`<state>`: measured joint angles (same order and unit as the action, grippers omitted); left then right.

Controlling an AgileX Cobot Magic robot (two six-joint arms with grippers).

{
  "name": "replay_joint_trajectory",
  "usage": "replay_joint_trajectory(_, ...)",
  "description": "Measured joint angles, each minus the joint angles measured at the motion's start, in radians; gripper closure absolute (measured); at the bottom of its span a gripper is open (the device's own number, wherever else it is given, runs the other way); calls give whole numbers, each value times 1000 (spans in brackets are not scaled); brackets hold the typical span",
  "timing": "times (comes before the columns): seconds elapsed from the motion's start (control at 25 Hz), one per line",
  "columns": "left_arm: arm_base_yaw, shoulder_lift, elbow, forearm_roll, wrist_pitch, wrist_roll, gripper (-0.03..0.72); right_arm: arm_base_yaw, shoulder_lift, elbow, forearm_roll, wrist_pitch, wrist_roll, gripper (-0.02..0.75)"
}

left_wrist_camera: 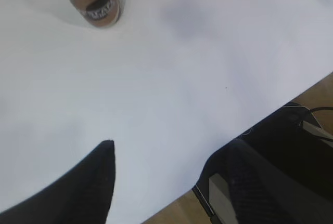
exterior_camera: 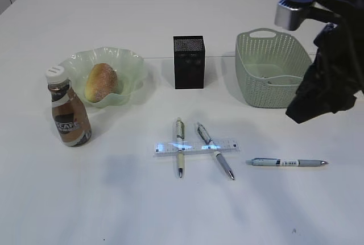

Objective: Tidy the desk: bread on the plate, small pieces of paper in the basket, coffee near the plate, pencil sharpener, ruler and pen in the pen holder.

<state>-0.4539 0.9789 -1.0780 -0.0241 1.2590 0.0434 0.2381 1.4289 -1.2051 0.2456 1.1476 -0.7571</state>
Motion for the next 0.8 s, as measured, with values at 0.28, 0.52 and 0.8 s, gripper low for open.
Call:
replay_joint_trajectory(0.28,0,-40,121,0,-2,-65,238,23,109,-117,28,8,-79,350)
replay_joint_trajectory(0.52,0,-41,176,16,-6,-85,241,124,228,-231,-13,23,-127,350)
replay_joint_trajectory(0.8,0,-41,256,86,-11,-131,241,210,331,-271,-74,23,-142,350)
